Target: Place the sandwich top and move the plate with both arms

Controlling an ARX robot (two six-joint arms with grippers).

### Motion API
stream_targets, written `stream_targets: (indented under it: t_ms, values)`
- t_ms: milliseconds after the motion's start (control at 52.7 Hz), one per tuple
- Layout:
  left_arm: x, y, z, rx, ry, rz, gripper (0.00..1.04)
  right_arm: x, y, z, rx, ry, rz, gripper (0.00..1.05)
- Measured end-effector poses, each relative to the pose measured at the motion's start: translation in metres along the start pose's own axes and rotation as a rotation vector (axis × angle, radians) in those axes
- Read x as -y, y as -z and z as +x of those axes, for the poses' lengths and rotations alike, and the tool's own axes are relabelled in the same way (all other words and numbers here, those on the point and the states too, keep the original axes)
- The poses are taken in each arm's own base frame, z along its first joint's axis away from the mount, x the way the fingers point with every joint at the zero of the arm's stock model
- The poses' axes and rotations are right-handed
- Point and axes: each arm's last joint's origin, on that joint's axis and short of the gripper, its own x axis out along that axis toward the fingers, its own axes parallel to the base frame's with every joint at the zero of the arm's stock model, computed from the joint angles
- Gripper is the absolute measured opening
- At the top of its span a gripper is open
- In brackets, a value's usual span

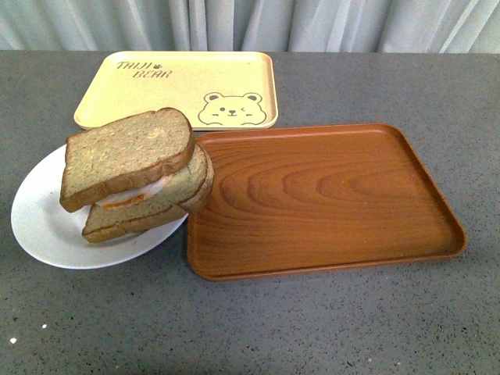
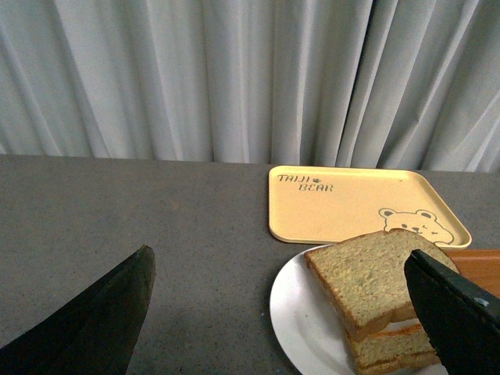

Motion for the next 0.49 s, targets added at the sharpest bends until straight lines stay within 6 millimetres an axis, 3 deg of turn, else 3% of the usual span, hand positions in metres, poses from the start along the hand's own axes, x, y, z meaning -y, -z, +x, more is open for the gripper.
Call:
stream_targets:
  t_ms: [493]
  values:
    - [0.0000,0.0000,0.0000,0.000,0.000,0.000,0.96,0.0000,0.0008,-0.0082,0.011,-0.002,0.000,0.02]
